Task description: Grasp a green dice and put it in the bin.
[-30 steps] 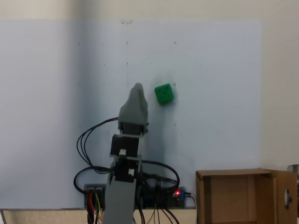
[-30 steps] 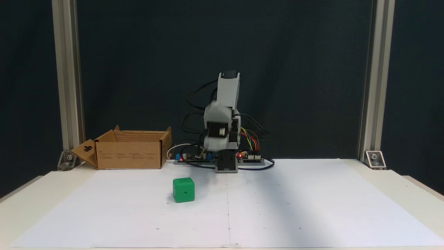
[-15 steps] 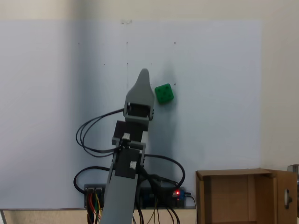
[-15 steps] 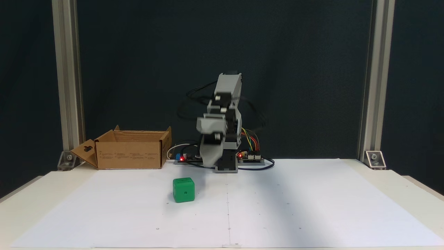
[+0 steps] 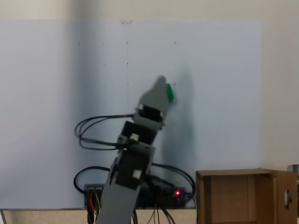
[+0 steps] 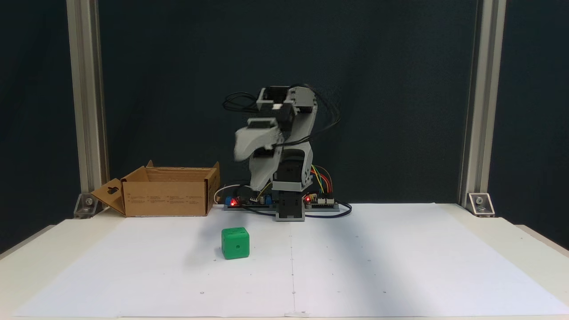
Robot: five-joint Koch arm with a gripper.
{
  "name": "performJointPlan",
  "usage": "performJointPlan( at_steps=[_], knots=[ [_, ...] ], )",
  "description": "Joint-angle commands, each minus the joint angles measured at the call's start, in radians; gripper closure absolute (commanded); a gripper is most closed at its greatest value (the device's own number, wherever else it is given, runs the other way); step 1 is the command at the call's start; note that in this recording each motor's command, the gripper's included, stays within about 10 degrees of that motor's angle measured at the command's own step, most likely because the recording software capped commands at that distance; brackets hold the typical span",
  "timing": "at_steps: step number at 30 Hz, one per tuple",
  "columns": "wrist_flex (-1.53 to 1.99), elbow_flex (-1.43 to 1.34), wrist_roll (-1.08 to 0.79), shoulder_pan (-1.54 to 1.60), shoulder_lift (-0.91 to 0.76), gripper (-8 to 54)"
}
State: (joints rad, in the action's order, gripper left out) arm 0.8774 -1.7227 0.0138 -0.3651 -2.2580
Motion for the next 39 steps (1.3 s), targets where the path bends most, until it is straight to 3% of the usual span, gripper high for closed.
performJointPlan(
  at_steps=[1, 9, 15, 32, 39],
  knots=[
    [0.162, 0.063, 0.052, -0.049, -0.075, 3.4],
    [0.609, 0.155, 0.106, -0.095, -0.071, 3.4],
    [0.845, 0.265, 0.261, -0.175, -0.063, 3.5],
    [0.586, 0.296, 0.445, -0.023, 0.16, 3.3],
    [0.549, 0.41, 0.474, 0.043, 0.327, 3.5]
  ],
)
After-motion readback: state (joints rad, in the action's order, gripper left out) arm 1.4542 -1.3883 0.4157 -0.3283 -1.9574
